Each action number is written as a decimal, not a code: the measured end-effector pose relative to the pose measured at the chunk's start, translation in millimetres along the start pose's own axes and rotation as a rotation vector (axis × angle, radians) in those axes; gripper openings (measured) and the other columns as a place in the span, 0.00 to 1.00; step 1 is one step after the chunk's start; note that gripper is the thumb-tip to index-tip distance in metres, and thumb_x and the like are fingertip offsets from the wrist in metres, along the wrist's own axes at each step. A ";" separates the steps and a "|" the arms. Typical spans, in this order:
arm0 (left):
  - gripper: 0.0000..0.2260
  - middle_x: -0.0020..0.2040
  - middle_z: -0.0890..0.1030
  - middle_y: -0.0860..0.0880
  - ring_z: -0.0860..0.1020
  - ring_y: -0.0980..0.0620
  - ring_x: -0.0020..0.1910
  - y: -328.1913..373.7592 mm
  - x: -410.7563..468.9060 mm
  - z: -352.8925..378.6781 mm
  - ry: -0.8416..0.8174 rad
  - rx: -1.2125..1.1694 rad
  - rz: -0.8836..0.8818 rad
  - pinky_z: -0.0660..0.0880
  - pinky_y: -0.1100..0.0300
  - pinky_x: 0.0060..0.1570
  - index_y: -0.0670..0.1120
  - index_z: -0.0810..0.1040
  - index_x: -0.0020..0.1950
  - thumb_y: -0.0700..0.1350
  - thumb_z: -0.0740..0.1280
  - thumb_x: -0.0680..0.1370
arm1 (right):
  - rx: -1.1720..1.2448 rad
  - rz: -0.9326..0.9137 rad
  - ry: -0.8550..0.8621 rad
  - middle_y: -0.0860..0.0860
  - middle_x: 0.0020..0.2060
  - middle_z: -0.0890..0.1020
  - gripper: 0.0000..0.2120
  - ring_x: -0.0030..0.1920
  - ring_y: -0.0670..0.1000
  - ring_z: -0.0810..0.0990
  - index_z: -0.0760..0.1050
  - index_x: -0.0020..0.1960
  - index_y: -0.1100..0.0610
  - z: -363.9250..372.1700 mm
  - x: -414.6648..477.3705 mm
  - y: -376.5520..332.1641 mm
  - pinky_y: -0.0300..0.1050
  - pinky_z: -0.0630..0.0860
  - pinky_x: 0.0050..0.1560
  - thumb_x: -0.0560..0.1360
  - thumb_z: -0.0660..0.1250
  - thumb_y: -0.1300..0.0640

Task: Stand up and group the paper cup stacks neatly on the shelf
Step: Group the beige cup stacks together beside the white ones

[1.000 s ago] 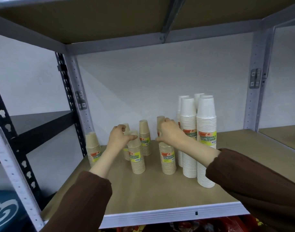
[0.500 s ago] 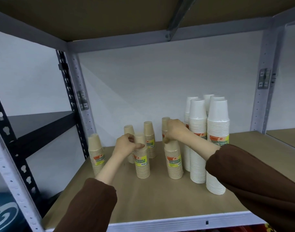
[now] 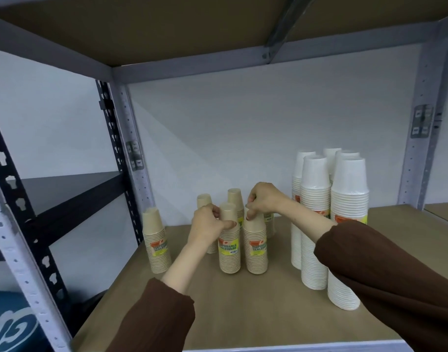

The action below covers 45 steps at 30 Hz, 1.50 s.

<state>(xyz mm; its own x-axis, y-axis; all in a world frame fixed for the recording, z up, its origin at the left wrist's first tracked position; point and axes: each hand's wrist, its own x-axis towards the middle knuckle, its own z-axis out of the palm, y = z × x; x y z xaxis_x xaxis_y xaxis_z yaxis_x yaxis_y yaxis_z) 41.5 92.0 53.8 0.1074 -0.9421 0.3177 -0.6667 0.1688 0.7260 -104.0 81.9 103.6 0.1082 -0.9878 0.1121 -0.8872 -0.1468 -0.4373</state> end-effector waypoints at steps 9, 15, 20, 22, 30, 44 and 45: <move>0.20 0.45 0.76 0.48 0.75 0.50 0.46 0.2 -1.9 9.4 -0.011 -0.043 -0.015 0.72 0.59 0.46 0.39 0.76 0.54 0.44 0.76 0.67 | 0.013 -0.036 -0.016 0.55 0.50 0.80 0.19 0.62 0.54 0.71 0.79 0.53 0.62 1.6 6.7 8.9 0.43 0.71 0.56 0.65 0.75 0.55; 0.20 0.46 0.76 0.47 0.74 0.51 0.45 -3.9 0.1 9.9 -0.040 -0.076 -0.013 0.70 0.60 0.45 0.38 0.75 0.54 0.43 0.76 0.66 | 0.021 -0.039 -0.027 0.54 0.48 0.79 0.21 0.61 0.54 0.74 0.79 0.55 0.65 0.2 8.1 8.3 0.42 0.71 0.54 0.66 0.74 0.55; 0.22 0.47 0.75 0.47 0.74 0.50 0.46 -9.9 5.6 6.2 -0.116 -0.104 -0.024 0.71 0.59 0.45 0.40 0.72 0.56 0.42 0.76 0.66 | 0.103 -0.021 0.008 0.59 0.56 0.82 0.25 0.58 0.57 0.79 0.78 0.56 0.68 -6.9 11.9 2.8 0.50 0.75 0.60 0.68 0.73 0.50; 0.22 0.48 0.75 0.47 0.75 0.50 0.47 -13.1 10.0 1.5 -0.126 -0.126 -0.051 0.71 0.60 0.46 0.41 0.73 0.58 0.43 0.75 0.68 | 0.157 -0.005 0.078 0.61 0.55 0.82 0.24 0.57 0.58 0.79 0.78 0.55 0.69 -11.5 15.5 0.5 0.52 0.76 0.59 0.70 0.72 0.50; 0.16 0.49 0.77 0.43 0.77 0.44 0.50 -27.3 29.1 -18.8 0.136 -0.169 -0.067 0.68 0.60 0.46 0.37 0.75 0.57 0.41 0.70 0.72 | 0.209 0.141 0.269 0.50 0.26 0.66 0.20 0.30 0.50 0.68 0.60 0.28 0.58 -16.9 48.4 -3.6 0.38 0.60 0.25 0.70 0.69 0.62; 0.33 0.66 0.69 0.40 0.71 0.42 0.64 -48.0 58.5 -2.4 0.119 -0.080 -0.141 0.69 0.51 0.62 0.37 0.65 0.69 0.46 0.74 0.69 | 0.116 0.416 0.267 0.59 0.59 0.76 0.19 0.62 0.58 0.72 0.74 0.57 0.66 11.4 90.5 29.1 0.44 0.69 0.53 0.71 0.70 0.57; 0.32 0.66 0.69 0.40 0.71 0.42 0.64 -49.3 59.4 -1.5 0.112 -0.081 -0.145 0.69 0.51 0.62 0.38 0.65 0.69 0.46 0.74 0.69 | 0.142 0.434 0.252 0.59 0.59 0.77 0.17 0.62 0.58 0.72 0.74 0.56 0.65 13.0 91.0 30.2 0.44 0.68 0.51 0.70 0.70 0.57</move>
<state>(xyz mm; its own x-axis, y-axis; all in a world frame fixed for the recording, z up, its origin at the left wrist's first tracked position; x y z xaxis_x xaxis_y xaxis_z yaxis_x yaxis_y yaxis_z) 81.9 28.2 37.8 0.2826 -0.9209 0.2685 -0.5775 0.0602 0.8142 -115.1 -13.1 89.0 -0.3831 -0.9186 0.0974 -0.7551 0.2507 -0.6058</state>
